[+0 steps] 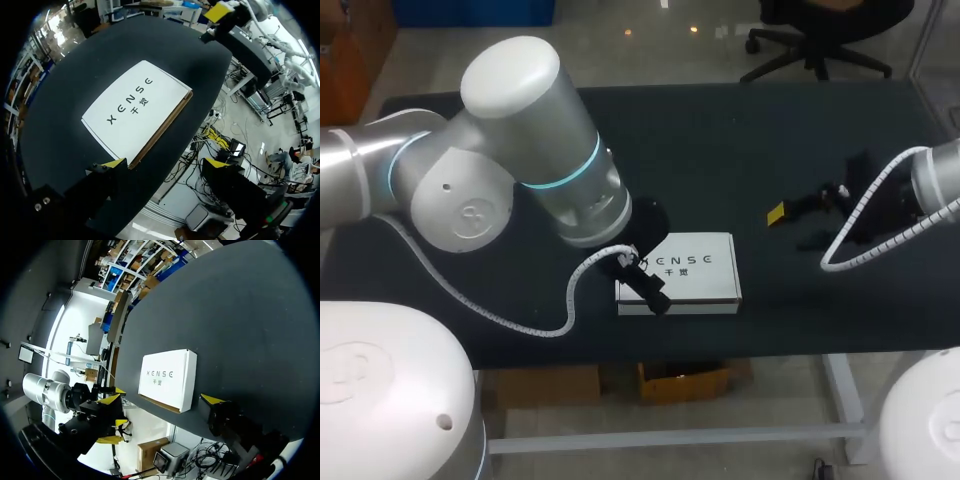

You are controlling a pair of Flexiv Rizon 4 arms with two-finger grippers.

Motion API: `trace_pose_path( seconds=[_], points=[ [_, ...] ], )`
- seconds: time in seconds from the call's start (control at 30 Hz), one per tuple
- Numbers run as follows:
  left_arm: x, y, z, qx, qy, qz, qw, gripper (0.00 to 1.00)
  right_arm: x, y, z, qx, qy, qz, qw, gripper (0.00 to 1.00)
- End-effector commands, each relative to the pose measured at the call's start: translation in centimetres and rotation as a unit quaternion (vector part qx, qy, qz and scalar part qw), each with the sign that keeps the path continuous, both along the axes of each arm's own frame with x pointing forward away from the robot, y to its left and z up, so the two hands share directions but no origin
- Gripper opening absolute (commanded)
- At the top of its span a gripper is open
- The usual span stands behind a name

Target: Assemble the packaging by folding the flat box into shape, placing the metal phone stand inside, and closing the box properly

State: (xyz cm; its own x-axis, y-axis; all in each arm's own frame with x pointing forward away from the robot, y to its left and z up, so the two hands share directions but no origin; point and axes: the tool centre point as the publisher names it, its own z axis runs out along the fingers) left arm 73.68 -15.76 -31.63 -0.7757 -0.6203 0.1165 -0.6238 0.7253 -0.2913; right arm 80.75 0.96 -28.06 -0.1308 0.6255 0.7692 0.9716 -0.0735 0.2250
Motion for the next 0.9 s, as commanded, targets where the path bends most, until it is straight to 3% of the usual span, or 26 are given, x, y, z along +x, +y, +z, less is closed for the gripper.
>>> trace_pose_path(
  seconds=[0.03, 0.1, 0.27, 0.57, 0.9],
  points=[
    [0.0, -0.2, 0.0, 0.004, -0.001, 0.002, 1.000, 1.00, 0.5, -0.2, -0.1, 0.001, -0.007, -0.012, 1.000, 1.00],
    [-0.2, -0.7, -0.2, 0.019, 0.001, 0.051, 0.999, 1.00, 1.2, -0.5, -0.1, 0.006, -0.021, -0.015, 1.000, 1.00],
    [-1.1, -1.6, -0.8, 0.028, 0.008, 0.110, 0.994, 1.00, 2.7, -1.3, 0.8, 0.020, -0.065, -0.010, 0.998, 1.00],
    [-2.3, -3.0, -1.2, 0.043, 0.006, 0.165, 0.985, 1.00, 4.6, -3.0, 1.8, 0.028, -0.135, 0.024, 0.990, 1.00],
    [-3.7, -3.8, -2.7, 0.033, 0.016, 0.219, 0.975, 1.00, 6.2, -4.8, 2.3, 0.016, -0.219, 0.057, 0.974, 1.00]
  ],
)
